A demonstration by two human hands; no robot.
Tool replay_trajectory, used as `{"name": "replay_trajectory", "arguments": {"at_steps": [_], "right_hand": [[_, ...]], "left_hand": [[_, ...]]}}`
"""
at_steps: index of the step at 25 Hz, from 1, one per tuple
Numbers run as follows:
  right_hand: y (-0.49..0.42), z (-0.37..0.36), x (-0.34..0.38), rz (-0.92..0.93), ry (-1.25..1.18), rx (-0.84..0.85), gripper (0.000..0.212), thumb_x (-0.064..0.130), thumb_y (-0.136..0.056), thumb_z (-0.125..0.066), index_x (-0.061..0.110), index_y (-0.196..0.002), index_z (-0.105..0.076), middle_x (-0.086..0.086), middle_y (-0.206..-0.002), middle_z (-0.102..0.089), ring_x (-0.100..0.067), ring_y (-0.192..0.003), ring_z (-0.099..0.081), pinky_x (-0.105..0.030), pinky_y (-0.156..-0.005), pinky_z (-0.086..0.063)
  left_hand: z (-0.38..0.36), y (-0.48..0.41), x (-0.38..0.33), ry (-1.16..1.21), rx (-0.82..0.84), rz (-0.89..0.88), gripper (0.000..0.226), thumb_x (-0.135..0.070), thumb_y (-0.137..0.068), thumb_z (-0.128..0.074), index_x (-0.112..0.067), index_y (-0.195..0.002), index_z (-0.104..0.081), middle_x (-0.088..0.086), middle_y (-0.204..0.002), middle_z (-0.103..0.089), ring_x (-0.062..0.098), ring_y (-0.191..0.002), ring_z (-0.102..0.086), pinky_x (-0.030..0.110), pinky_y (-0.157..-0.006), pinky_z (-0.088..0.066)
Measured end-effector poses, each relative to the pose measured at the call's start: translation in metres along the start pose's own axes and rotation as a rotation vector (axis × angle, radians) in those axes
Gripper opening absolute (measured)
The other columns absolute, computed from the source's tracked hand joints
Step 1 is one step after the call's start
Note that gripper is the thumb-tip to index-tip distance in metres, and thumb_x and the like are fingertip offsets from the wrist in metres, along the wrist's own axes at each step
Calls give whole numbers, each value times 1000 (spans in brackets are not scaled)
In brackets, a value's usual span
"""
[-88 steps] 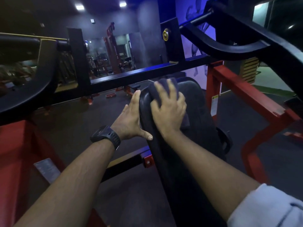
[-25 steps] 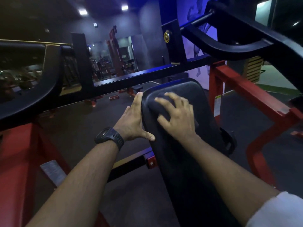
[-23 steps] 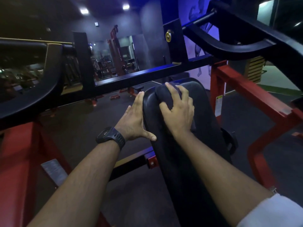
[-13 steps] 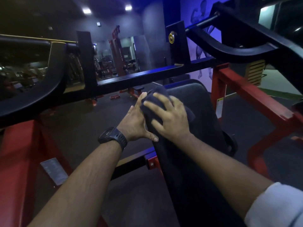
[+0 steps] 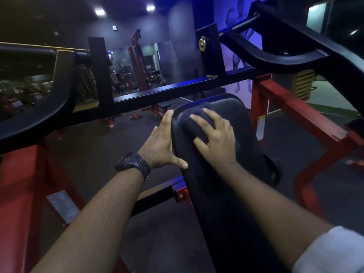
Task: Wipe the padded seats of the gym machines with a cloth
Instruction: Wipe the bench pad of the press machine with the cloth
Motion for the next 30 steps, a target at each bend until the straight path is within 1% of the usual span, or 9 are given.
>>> {"name": "replay_trajectory", "arguments": {"at_steps": [1, 5, 8, 12, 16, 20, 24, 27, 30], "right_hand": [[19, -5, 6, -137, -8, -41, 62, 34, -77, -64, 38, -138, -55, 0, -147, -48, -32, -110, -52, -50, -90, -48], [43, -6, 22, 340, 55, 53, 54, 40, -82, -66, 37, -136, -59, -3, -145, -53, -32, -104, -55, -47, -86, -47], [38, 0, 3, -275, -56, -54, 58, 36, -79, -61, 37, -137, -58, 0, -147, -49, -30, -110, -52, -50, -90, -47], [60, -1, 24, 496, 107, 66, 58, 37, -82, -66, 38, -139, -56, -2, -149, -47, -34, -110, -55, -48, -89, -46], [83, 4, 4, -312, 23, -39, 64, 37, -81, -60, 37, -144, -50, -3, -154, -42, -33, -114, -50, -52, -91, -47], [109, 1, 22, 219, 127, 95, 64, 37, -83, -64, 37, -145, -47, -4, -156, -38, -36, -113, -53, -50, -86, -47], [110, 0, 17, -538, 6, -52, 66, 38, -82, -55, 38, -147, -46, -2, -158, -37, -35, -117, -49, -54, -93, -46], [117, 2, 25, 257, 148, 94, 58, 36, -88, -59, 37, -145, -50, -5, -155, -42, -38, -110, -57, -51, -87, -49], [112, 20, -30, -372, 69, -1, 68, 35, -83, -60, 37, -148, -43, -4, -157, -38, -37, -114, -53, -52, -90, -49]], "left_hand": [[1, 0, -1, 2, -4, 1, 168, -55, -43, -99, -23, -158, 19, 0, -170, -1, 20, -155, -8, 53, -127, -8], [2, 1, -3, 24, 2, 9, 165, -51, -45, -100, -25, -159, 17, 2, -169, -7, 25, -153, -16, 51, -124, -21], [1, 1, -3, -1, 4, -3, 169, -55, -42, -99, -23, -158, 19, -1, -170, 2, 22, -154, -10, 53, -125, -17], [2, 2, -3, 10, -16, 17, 159, -54, -49, -96, -25, -159, 16, 5, -168, -12, 31, -150, -23, 46, -123, -26], [4, 4, -8, -5, -5, 6, 167, -51, -45, -99, -20, -159, 18, -1, -170, 7, 18, -155, -4, 51, -126, -13], [4, 8, -13, -60, -17, 0, 160, -51, -53, -97, -17, -159, 19, 0, -170, 11, 21, -155, -4, 52, -126, -12], [2, 14, -16, -86, 3, 18, 162, -51, -54, -96, -15, -157, 24, -2, -168, 20, 19, -155, 4, 49, -127, -8], [-1, 15, -18, -104, 17, -25, 167, -58, -52, -95, -12, -155, 28, 3, -167, 23, 20, -155, 8, 50, -127, -9], [-3, 13, -14, -124, 44, 5, 175, -59, -43, -96, -12, -153, 32, 4, -165, 29, 20, -155, 16, 49, -127, -6]]}}
Point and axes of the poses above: each hand's wrist, its own y-axis away from the middle knuckle, its own z-axis out of the back of the hand, x = y × z, the point moved 6 cm from there along -y, towards the middle knuckle
